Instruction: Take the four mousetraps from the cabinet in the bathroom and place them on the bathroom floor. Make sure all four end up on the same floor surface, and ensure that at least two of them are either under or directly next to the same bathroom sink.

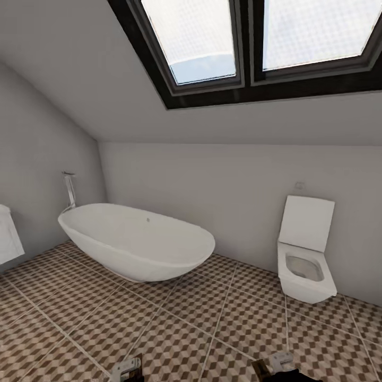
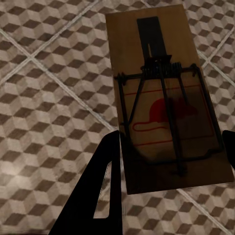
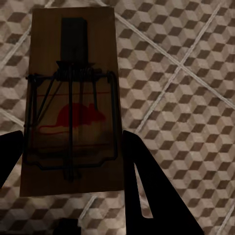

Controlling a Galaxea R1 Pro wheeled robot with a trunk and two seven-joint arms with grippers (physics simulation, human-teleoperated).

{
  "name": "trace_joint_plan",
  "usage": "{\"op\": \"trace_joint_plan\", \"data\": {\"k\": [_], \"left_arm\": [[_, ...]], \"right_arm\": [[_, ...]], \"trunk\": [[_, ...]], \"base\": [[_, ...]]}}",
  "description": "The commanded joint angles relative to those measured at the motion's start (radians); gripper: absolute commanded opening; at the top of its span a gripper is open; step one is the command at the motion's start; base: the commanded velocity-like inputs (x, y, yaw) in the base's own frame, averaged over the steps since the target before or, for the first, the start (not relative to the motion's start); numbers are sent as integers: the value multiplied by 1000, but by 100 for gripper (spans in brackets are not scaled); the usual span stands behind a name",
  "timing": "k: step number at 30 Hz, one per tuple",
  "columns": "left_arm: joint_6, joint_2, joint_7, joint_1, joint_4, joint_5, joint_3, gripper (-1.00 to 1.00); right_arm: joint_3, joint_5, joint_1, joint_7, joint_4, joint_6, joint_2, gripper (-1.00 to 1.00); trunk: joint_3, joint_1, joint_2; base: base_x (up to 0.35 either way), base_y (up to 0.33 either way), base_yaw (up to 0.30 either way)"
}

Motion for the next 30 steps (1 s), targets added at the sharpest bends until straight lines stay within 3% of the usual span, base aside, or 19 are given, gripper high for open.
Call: {"op": "trace_joint_plan", "data": {"k": [1, 30], "left_arm": [[-4, -1, 0, -1, 2, 8, -8, -100], [-4, -1, 1, -1, 2, 8, -8, -100]], "right_arm": [[-9, 9, -1, -3, 2, 1, -1, -100], [-8, 10, -1, -1, 1, 3, 0, -100]], "trunk": [[-1, 0, -1], [-1, 0, -1]], "base": [[0, 0, 286], [0, 0, 286]]}}
